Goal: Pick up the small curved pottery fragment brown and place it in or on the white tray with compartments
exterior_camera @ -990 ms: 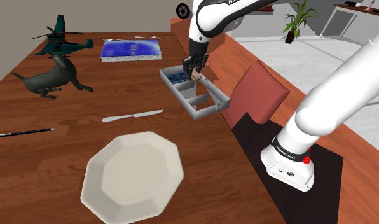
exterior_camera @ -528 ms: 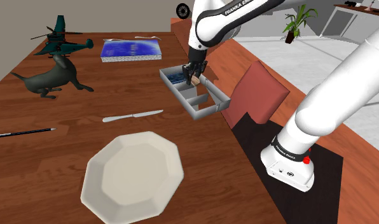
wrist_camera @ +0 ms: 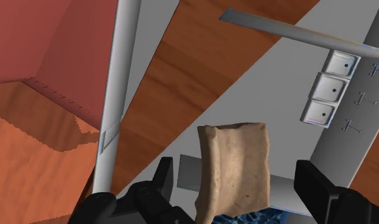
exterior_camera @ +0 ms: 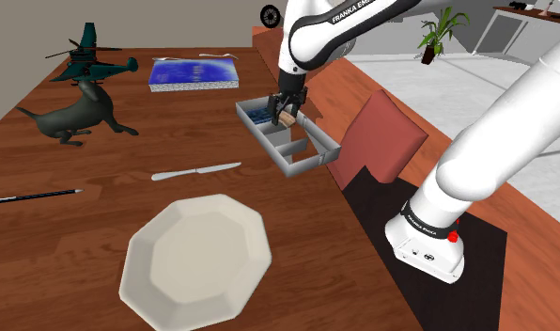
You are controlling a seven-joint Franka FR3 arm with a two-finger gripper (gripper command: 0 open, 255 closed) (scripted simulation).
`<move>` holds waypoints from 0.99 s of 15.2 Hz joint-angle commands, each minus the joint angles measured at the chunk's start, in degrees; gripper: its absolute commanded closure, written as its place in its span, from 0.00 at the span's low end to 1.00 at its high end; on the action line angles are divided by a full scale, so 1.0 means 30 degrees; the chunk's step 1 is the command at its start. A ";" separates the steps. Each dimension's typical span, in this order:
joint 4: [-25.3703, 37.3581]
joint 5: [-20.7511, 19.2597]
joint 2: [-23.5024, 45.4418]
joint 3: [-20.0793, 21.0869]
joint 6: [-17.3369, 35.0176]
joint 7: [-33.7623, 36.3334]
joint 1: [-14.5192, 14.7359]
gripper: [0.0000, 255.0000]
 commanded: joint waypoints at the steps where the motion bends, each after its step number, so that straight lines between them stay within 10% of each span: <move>1: -0.0002 0.0000 0.0003 0.0000 0.0001 0.0000 0.0000 0.00; 15: 0.1241 0.0070 -0.1315 -0.0171 -0.2556 -0.0091 -0.0041 0.00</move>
